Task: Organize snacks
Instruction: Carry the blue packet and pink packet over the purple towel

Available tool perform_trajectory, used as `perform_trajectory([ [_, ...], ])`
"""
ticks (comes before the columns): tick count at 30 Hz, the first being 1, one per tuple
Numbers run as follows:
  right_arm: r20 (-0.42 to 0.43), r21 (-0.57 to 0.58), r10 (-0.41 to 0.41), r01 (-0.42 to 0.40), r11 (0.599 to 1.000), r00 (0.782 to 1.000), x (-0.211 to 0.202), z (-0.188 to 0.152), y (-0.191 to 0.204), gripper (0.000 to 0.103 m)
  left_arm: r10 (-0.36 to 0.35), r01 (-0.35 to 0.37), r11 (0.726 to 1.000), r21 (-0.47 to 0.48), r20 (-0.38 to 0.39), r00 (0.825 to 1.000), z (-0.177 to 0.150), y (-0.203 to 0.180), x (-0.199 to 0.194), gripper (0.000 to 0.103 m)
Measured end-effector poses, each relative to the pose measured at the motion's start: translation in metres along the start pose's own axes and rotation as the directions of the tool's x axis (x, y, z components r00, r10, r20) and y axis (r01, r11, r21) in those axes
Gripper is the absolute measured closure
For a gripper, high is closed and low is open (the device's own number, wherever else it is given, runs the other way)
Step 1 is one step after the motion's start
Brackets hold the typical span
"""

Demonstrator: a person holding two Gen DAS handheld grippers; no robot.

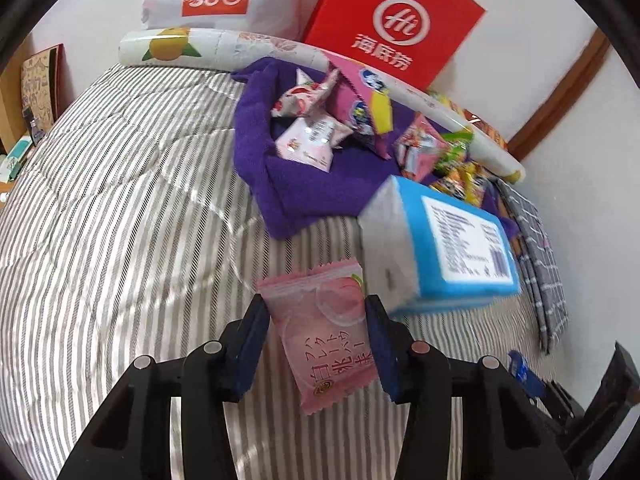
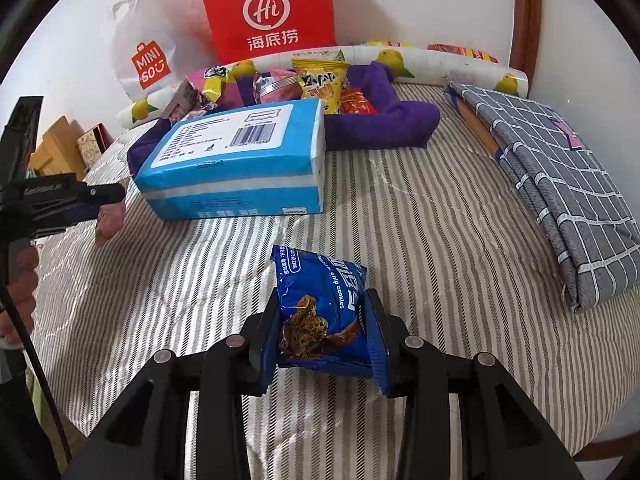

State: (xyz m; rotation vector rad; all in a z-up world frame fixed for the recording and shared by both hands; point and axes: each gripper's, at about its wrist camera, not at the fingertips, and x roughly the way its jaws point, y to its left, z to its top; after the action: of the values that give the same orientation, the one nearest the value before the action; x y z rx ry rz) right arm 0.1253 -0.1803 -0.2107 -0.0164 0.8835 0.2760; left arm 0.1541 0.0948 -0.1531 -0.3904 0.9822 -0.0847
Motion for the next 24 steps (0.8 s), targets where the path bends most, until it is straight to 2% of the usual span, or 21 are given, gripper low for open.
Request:
perform_trajectory([
  [8, 0.030, -0.003, -0.001, 0.001, 1.000, 1.000, -0.027, 0.000, 0.007, 0.065, -0.051, 0.051, 0.998, 0.048, 0.005, 0.999, -0.018, -0.022, -0.023, 0.057],
  [12, 0.049, 0.013, 0.023, -0.024, 1.000, 0.999, -0.041, 0.008, 0.007, 0.065, -0.086, 0.085, 0.994, 0.074, 0.013, 0.996, -0.021, -0.036, -0.037, 0.057],
  [24, 0.153, -0.023, 0.031, -0.028, 0.999, 0.988, -0.085, 0.048, 0.018, 0.065, -0.133, 0.121, 0.982, 0.143, 0.076, 0.988, -0.002, -0.072, -0.073, 0.057],
])
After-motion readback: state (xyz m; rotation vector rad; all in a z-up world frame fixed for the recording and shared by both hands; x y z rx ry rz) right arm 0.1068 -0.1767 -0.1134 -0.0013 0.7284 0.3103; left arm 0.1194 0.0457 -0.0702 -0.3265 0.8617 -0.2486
